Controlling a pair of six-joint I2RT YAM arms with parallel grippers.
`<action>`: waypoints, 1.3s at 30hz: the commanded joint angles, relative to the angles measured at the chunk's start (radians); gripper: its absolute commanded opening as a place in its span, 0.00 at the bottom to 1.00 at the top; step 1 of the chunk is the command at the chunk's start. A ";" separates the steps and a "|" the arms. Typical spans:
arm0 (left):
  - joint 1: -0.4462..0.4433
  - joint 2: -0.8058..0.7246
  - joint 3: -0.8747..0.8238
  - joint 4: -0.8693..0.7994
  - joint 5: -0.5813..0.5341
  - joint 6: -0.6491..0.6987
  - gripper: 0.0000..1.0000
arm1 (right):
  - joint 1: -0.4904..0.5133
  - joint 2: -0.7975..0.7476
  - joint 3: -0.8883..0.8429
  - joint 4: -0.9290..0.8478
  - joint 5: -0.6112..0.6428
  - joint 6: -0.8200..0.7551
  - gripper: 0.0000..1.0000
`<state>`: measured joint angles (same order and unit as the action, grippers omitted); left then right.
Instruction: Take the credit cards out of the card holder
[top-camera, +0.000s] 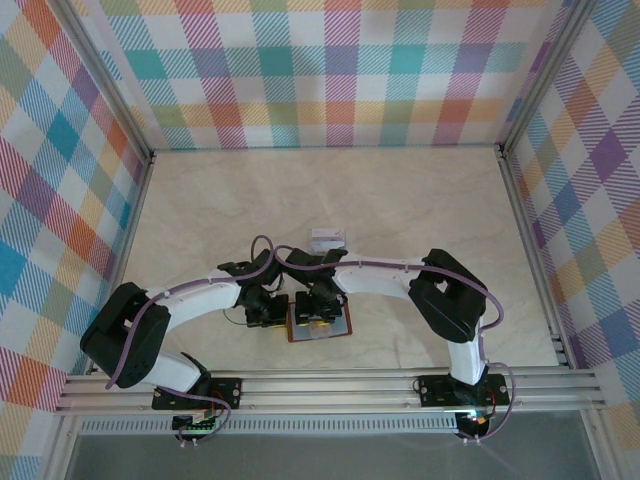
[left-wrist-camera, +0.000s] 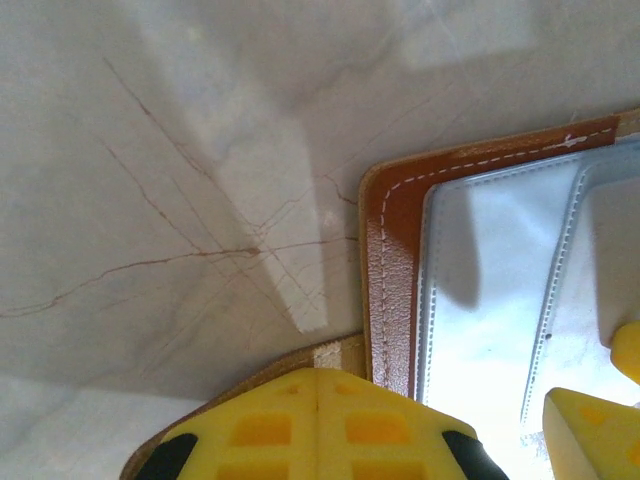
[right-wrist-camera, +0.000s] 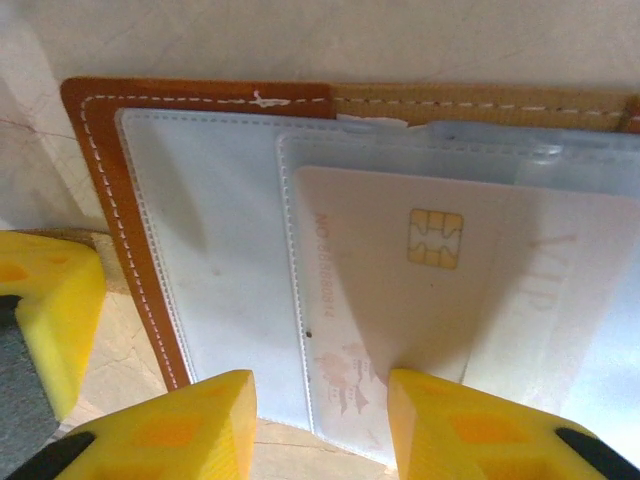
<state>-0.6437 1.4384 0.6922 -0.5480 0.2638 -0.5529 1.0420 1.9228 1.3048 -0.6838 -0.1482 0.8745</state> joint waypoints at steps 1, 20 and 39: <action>-0.015 -0.012 0.031 -0.043 -0.017 0.002 0.00 | 0.003 -0.040 -0.004 0.060 -0.009 -0.011 0.41; -0.016 -0.029 0.013 -0.038 -0.015 -0.007 0.00 | -0.016 0.003 -0.092 0.301 -0.182 0.027 0.41; -0.029 -0.087 0.040 -0.028 0.018 -0.057 0.00 | -0.077 -0.194 -0.228 0.356 -0.191 0.011 0.40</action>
<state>-0.6540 1.3762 0.7059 -0.5732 0.2619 -0.5819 0.9798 1.7531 1.1000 -0.3325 -0.3271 0.9031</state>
